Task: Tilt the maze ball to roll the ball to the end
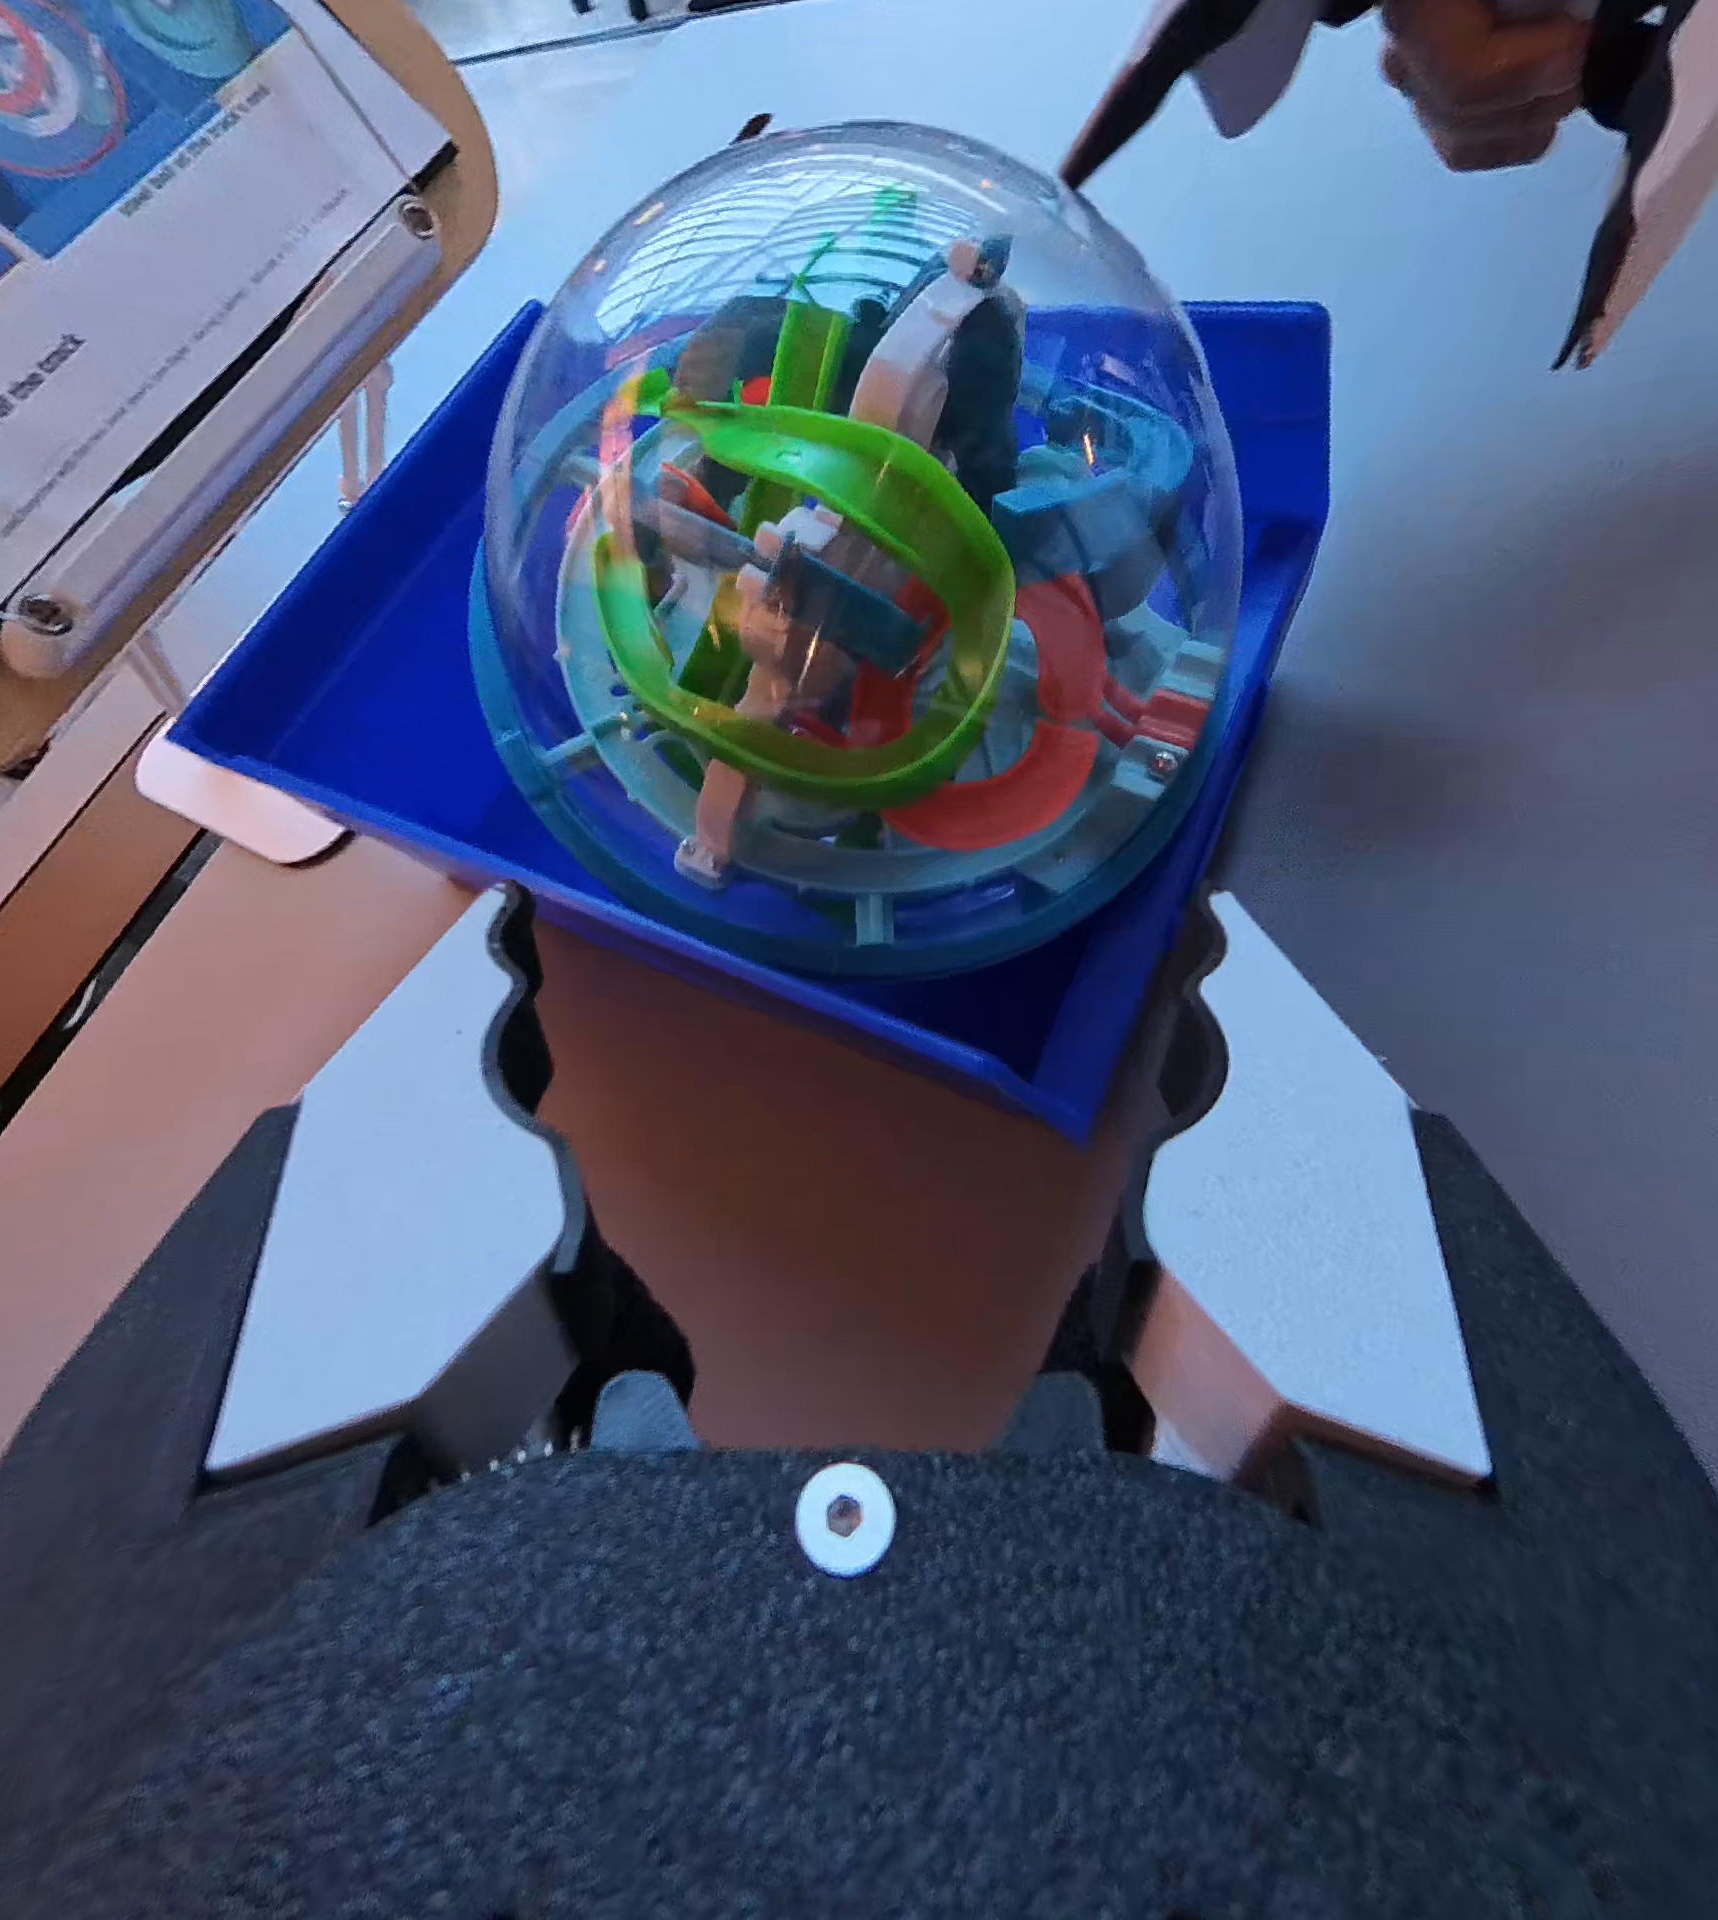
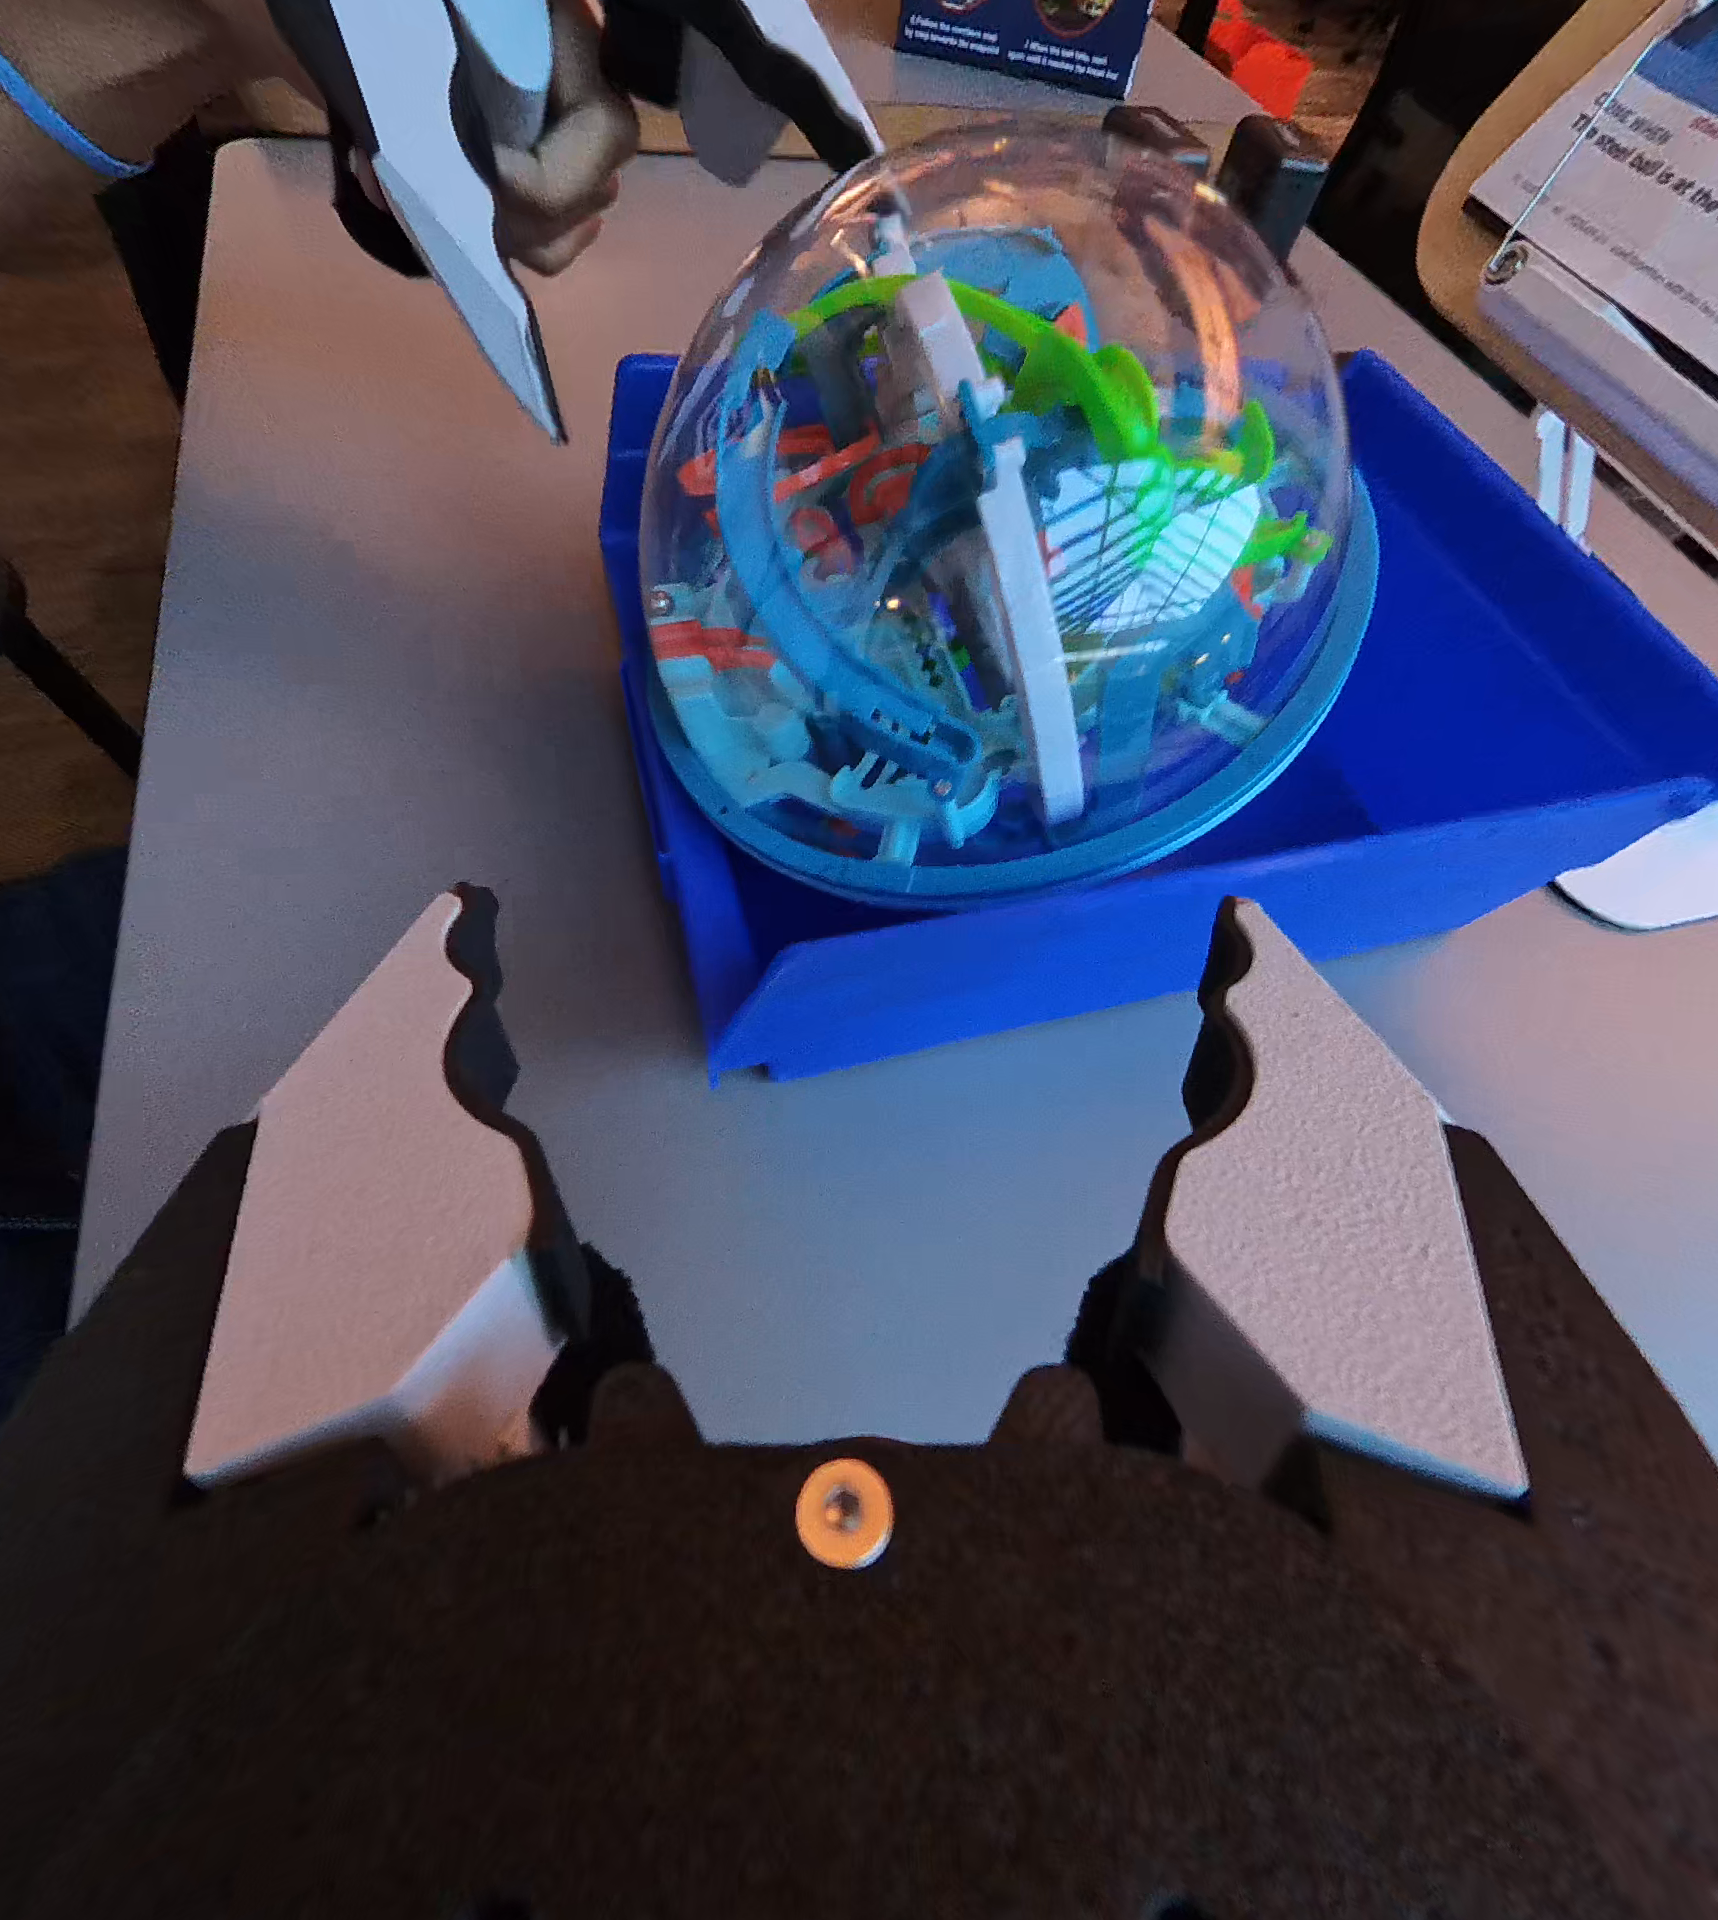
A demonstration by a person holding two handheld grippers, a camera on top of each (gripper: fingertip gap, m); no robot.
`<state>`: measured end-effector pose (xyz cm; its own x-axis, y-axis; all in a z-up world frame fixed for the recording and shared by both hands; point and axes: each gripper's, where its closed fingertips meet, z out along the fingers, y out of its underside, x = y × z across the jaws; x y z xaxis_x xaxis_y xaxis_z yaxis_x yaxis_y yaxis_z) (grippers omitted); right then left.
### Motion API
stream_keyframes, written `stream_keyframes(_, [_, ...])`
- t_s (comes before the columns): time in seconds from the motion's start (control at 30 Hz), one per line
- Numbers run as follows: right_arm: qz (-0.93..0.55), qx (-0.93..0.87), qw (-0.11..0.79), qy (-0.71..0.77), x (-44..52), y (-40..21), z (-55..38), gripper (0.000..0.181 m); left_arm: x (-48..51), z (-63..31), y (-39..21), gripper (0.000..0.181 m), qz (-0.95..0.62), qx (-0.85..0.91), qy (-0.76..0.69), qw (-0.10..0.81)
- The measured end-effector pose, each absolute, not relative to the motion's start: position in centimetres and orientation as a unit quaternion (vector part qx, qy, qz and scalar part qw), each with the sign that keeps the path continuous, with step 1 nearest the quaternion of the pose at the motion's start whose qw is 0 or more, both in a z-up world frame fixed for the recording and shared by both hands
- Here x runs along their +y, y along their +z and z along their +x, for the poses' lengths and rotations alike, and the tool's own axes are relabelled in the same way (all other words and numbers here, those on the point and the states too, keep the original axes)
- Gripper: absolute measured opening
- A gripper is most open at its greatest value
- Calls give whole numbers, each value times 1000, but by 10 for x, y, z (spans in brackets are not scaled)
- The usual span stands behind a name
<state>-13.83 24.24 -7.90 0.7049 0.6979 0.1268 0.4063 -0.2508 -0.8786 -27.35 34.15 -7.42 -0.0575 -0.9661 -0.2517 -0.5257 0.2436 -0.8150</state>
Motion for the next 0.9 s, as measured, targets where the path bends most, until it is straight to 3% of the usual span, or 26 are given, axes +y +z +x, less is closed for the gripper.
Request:
stream_keyframes(0.33, [-774, -422, 455, 126, 292, -78, -145, 135, 352, -237, -77, 135, -509, 721, -305, 357])
stream_keyframes(0.53, [-791, -448, 409, 86, 306, -98, -150, 154, 353, -229, -97, 152, -507, 744, -276, 335])
stream_keyframes(0.63, [-798, -453, 390, 73, 309, -99, -148, 154, 353, -226, -101, 158, -509, 748, -268, 332])
stream_keyframes(0.9, [-798, -455, 391, 44, 316, -85, -138, 154, 355, -226, -93, 156, -515, 738, -288, 328])
